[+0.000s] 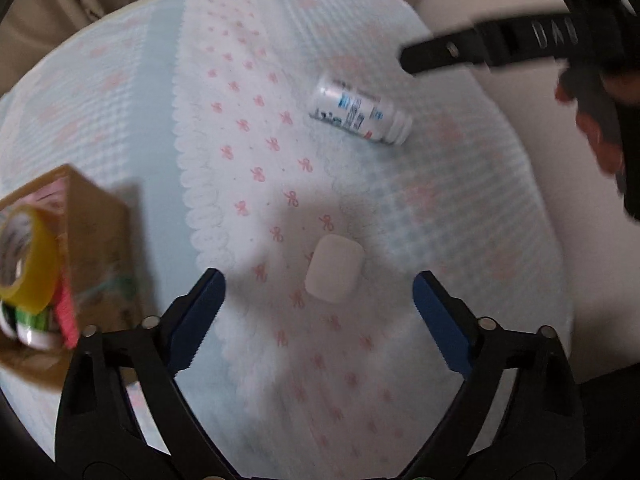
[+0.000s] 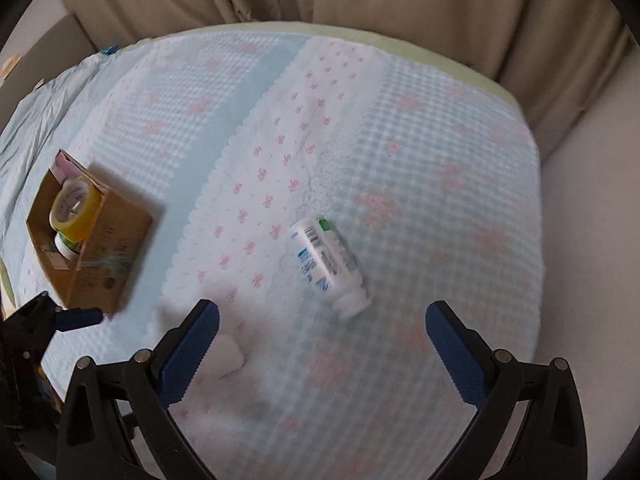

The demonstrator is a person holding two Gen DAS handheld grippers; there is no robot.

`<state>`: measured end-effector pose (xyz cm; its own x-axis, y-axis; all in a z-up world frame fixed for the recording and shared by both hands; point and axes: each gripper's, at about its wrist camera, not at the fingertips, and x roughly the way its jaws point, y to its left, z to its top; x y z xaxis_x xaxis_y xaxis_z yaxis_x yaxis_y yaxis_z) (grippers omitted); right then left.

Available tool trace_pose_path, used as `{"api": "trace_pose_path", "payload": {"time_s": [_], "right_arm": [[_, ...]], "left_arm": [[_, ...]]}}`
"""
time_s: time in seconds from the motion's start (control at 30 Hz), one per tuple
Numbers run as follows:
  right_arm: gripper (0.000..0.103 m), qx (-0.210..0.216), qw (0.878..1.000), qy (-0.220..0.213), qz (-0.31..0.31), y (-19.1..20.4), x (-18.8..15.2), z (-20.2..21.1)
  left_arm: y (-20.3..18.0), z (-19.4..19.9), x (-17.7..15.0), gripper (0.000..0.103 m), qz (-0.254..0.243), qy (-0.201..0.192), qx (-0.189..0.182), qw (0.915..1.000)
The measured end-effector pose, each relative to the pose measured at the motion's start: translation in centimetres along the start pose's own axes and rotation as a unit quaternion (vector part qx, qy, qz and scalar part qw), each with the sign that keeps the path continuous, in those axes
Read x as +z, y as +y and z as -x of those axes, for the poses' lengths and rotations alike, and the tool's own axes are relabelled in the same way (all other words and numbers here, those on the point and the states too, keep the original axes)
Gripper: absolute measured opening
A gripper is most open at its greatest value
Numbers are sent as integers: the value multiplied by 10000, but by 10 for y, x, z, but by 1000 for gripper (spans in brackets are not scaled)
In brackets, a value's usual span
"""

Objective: Organize rigid objects
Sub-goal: 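Grasp the white case with the left tool while the right tool grasps the white bottle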

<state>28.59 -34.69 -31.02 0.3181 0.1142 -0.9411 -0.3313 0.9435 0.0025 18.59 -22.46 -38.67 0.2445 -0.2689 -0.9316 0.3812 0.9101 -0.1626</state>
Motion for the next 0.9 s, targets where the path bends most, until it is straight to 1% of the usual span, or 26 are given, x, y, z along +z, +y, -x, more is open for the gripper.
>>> {"api": "trace_pose_path", "payload": {"time_s": [0.07,0.17,0.2,0.23,0.3,0.37,0.47,0.57,0.6,0.63,0.67,0.7,0.73,0.77,0.9], "right_arm": [[101,105,9999,17,98,-6,5,-18],[96,176,9993,97,331,-9,8,-47],[93,191,9988,135,423,-10,9,-56],[87,204,9983,194,505,-11,9,-66],[85,230,9972,342,627,-12,10,-84],[84,261,9958,472,736,-12,9,-99],[82,342,9933,644,899,-9,10,-117],[82,459,9904,850,986,-5,13,-131],[82,464,9898,875,1022,-4,14,-135],[74,467,9892,909,1054,-3,15,-137],[70,476,9885,942,1082,-1,16,-140],[63,371,9879,977,1145,0,18,-142],[55,243,9875,977,1215,1,18,-142],[52,133,9871,970,1270,2,19,-144],[52,100,9869,1004,1255,3,20,-144]], "left_arm": [[-5,-24,-1,89,-129,50,24,9999],[-17,-51,-7,88,-484,66,160,9987],[-22,-61,-10,84,-650,83,229,9976],[-24,-67,-12,81,-727,98,249,9970],[-28,-82,-15,75,-876,186,268,9956],[-28,-94,-18,73,-941,257,268,9949],[-31,-97,-19,73,-1164,128,331,9926],[-30,-99,-17,72,-1223,152,302,9919],[-30,-99,-16,70,-1220,160,306,9919],[-29,-98,-16,66,-1212,162,322,9920],[-31,-99,-12,56,-1205,166,315,9921],[-32,-97,-11,42,-1202,164,328,9921],[-32,-96,-10,42,-1198,174,338,9921],[-31,-97,-8,42,-1180,198,332,9923],[-32,-98,-3,42,-1132,212,307,9929]]}}
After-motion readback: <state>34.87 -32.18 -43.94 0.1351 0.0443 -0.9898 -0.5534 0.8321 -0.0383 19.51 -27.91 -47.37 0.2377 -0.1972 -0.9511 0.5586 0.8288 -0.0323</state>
